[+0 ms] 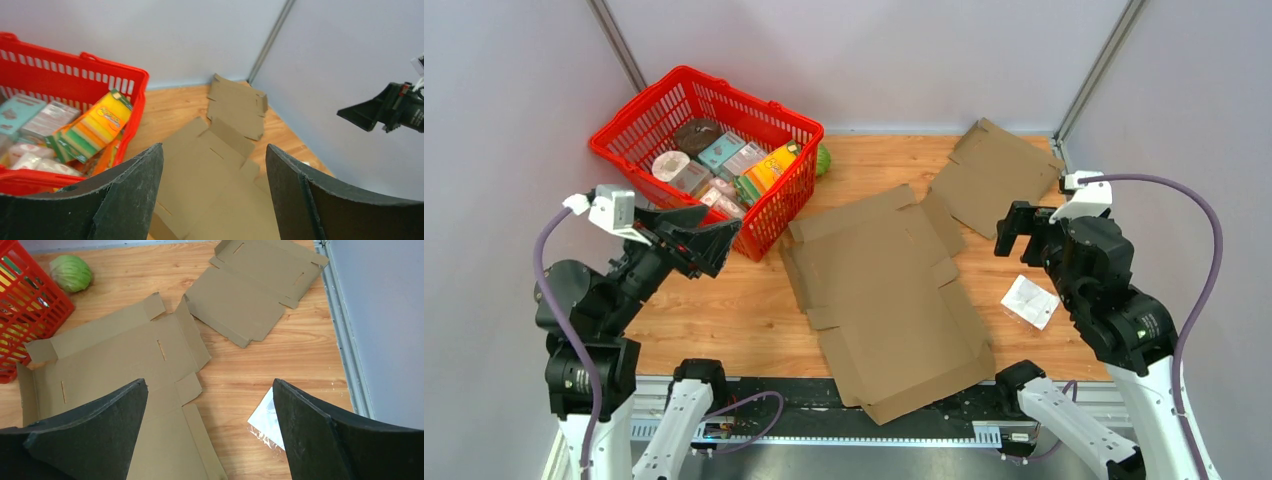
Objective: Fold the paper box
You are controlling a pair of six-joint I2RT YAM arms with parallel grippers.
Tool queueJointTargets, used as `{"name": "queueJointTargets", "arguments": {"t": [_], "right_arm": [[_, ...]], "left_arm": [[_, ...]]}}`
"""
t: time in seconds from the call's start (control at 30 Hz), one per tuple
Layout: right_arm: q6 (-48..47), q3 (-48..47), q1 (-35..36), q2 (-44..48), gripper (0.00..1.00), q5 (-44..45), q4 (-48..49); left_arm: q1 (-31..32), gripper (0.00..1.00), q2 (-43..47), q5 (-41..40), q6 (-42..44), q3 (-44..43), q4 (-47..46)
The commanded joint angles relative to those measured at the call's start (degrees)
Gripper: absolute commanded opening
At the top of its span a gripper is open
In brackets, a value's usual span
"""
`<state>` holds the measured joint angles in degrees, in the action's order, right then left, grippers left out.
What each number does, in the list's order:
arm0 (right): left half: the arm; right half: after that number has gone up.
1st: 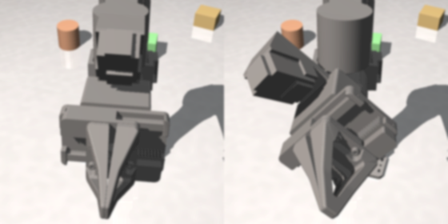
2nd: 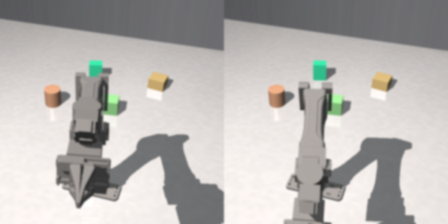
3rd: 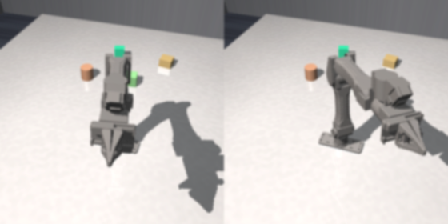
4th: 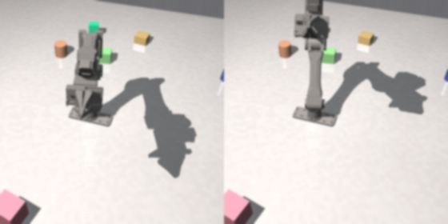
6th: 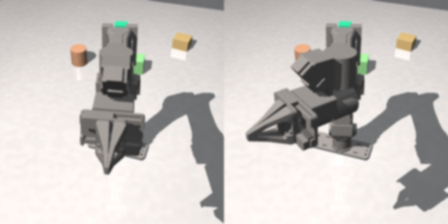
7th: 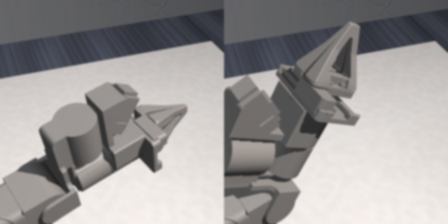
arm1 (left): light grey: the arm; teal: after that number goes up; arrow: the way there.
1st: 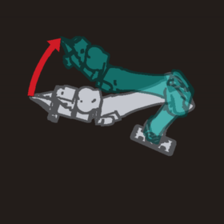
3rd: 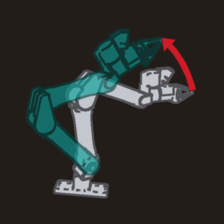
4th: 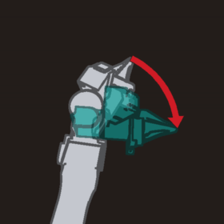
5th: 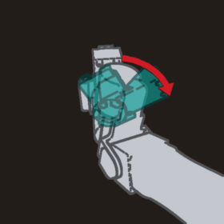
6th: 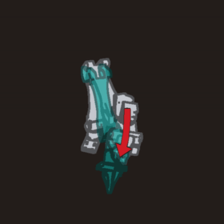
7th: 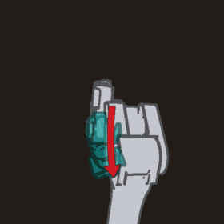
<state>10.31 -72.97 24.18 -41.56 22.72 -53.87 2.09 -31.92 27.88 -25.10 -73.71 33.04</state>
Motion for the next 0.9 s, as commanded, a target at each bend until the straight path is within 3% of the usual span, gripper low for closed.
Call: {"name": "queueJointTargets", "arguments": {"t": [0.0,0.1,0.13,0.17,0.23,0.27,0.47,0.5,0.53,0.63,0.7,0.87], "right_arm": [[2.52,0.37,0.42,-0.71,1.00,-1.97,0.61],[4.45,1.86,2.26,-3.34,1.00,-9.16,1.74],[5.07,2.65,3.05,-4.05,1.00,-13.71,2.97],[5.95,4.05,5.15,-4.32,1.00,-15.76,4.28],[7.61,7.29,7.10,-4.93,1.00,-18.84,8.42],[8.06,8.10,7.80,-5.89,1.00,-18.94,9.12],[9.29,16.26,7.81,-5.20,1.00,-17.53,11.85],[9.56,17.32,7.81,-3.80,1.00,-17.53,12.29],[9.91,18.20,7.81,-2.92,1.00,-17.62,12.47],[11.22,22.16,7.81,0.86,1.00,-17.54,13.61],[12.19,23.91,7.81,2.09,1.00,-17.62,13.87],[13.86,26.21,7.81,4.03,1.00,-18.50,14.49]], "left_arm": [[-0.33,0.82,-2.97,7.27,-3.37,2.95,-3.67],[3.78,0.82,-4.72,7.81,-5.31,5.32,-4.82],[6.41,0.82,-5.34,4.59,-5.22,5.68,-4.65],[13.75,0.82,-6.30,1.94,-3.74,5.95,-4.04],[21.34,0.82,-9.29,-5.77,-1.98,5.86,-2.72],[27.38,0.82,-10.43,-7.56,-1.45,5.86,-2.80],[42.89,0.82,-17.99,-21.96,0.66,5.78,-2.37],[47.18,0.76,-20.26,-25.03,0.93,5.43,-0.27],[48.96,0.71,-21.68,-32.72,0.85,5.07,1.40],[54.40,0.58,-29.40,-43.92,-0.02,2.70,8.43],[55.56,0.53,-34.51,-47.11,-1.70,2.08,11.42],[58.56,0.54,-37.69,-59.24,-9.94,7.25,11.88]]}}
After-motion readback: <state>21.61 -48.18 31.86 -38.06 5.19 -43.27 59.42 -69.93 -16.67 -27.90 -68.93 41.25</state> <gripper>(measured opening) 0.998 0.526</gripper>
